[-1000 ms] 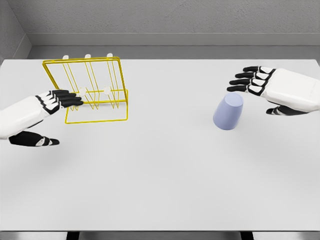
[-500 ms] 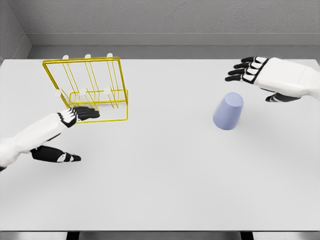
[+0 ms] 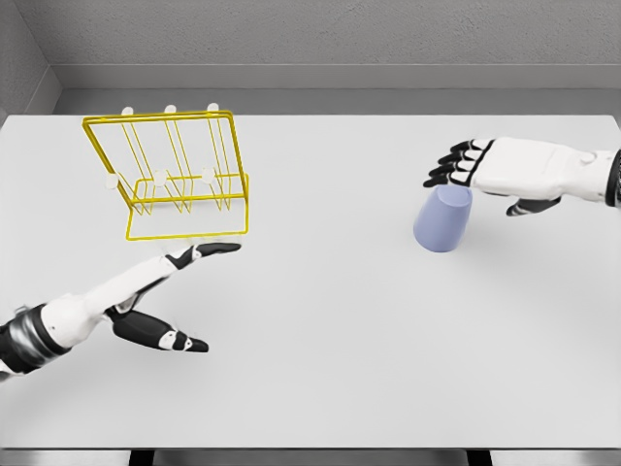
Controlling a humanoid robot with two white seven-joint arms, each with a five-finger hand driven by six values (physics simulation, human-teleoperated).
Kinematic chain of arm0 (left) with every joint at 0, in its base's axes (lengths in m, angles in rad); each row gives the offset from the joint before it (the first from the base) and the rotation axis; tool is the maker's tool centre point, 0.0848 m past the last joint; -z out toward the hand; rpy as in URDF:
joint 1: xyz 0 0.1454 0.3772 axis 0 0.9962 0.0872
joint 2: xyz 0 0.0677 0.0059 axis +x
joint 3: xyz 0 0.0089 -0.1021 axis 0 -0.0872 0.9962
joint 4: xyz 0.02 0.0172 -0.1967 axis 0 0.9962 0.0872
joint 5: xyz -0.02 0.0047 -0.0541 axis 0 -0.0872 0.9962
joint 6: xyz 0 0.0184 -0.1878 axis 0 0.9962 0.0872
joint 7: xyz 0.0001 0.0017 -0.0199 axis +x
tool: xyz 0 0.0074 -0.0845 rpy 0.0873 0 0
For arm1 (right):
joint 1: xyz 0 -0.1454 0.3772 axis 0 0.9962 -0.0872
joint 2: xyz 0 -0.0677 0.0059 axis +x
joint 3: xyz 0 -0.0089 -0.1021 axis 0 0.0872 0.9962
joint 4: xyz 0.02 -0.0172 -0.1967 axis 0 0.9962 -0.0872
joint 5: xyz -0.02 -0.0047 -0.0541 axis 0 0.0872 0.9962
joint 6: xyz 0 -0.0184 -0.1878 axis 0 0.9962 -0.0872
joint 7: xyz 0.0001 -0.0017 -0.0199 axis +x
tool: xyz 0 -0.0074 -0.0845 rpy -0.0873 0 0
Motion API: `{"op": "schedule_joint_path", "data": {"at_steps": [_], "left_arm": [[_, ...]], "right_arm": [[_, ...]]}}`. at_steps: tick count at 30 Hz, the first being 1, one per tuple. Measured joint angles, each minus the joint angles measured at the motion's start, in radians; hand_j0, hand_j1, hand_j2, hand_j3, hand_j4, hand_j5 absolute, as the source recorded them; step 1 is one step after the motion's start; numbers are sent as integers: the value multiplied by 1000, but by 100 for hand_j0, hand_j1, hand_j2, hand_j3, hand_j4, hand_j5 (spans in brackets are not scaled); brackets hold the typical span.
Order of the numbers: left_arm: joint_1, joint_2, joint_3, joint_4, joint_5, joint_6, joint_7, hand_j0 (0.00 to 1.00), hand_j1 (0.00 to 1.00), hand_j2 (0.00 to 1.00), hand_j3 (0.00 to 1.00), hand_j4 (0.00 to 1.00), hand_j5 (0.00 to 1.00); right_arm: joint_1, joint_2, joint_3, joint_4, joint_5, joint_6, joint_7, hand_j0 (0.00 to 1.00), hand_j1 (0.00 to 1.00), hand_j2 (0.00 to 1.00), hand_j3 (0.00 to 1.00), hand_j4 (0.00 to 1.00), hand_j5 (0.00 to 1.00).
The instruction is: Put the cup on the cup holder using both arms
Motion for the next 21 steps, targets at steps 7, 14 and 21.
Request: {"op": "schedule_joint_path", "data": {"at_steps": [7, 14, 21], "left_arm": [[0, 0, -49, 3, 46, 0, -1, 100, 100, 100, 100, 100, 100], [-31, 19, -61, 0, 163, 87, -2, 100, 100, 100, 100, 100, 100], [-113, -24, -84, 0, 415, 243, -2, 100, 100, 100, 100, 100, 100]], "right_arm": [[0, 25, 5, 30, 42, 0, 3, 100, 100, 100, 100, 100, 100], [2, 31, -3, 32, 47, 0, -3, 100, 100, 100, 100, 100, 100], [0, 52, 4, 56, 51, 0, -3, 100, 100, 100, 100, 100, 100]]}}
